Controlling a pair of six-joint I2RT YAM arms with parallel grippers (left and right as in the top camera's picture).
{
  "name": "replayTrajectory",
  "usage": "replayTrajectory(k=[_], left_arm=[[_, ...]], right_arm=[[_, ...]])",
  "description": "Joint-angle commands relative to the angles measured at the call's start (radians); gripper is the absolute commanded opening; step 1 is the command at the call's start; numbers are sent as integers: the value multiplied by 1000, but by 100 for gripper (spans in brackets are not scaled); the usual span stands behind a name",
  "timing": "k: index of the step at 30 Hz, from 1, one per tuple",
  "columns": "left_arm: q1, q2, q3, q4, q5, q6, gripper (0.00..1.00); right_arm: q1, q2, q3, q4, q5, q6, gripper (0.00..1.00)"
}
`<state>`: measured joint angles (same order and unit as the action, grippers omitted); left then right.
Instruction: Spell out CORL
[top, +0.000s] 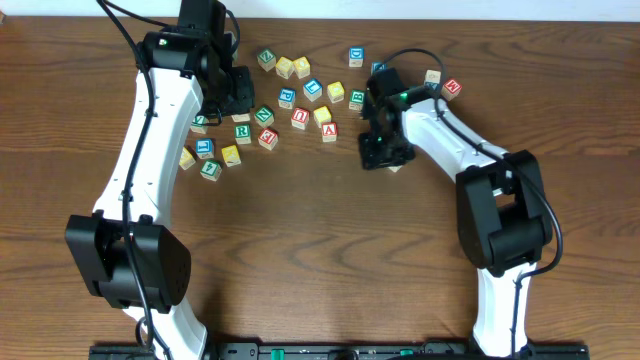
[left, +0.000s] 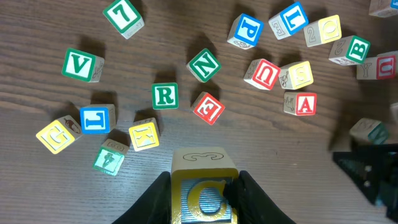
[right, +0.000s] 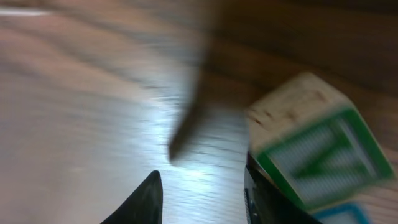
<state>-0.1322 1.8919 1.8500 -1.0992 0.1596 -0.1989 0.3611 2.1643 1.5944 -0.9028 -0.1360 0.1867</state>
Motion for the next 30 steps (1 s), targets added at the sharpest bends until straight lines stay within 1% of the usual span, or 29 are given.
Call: replayTrajectory(k=[1, 6, 9, 15, 20, 26, 30], left_arm=[[-11, -16, 19, 0, 16, 2, 24], [-48, -16, 19, 4, 16, 2, 24], [-78, -16, 18, 12, 16, 2, 24], [-119, -16, -14, 39, 16, 1, 24], [-148, -12, -21, 39, 16, -2, 25], [-215, 1, -62, 42, 16, -3, 25], [-258, 32, -95, 47, 16, -25, 25]], right_arm=[[-43, -32, 13, -7, 129, 11, 39], [-102, -32, 13, -2, 137, 10, 40], [-139, -32, 13, 33, 116, -1, 40], [-146, -32, 13, 119, 72, 4, 43], [-147, -32, 24, 151, 48, 18, 49], [-168, -32, 133, 93, -122, 44, 54], [-177, -32, 249, -8, -147, 44, 59]])
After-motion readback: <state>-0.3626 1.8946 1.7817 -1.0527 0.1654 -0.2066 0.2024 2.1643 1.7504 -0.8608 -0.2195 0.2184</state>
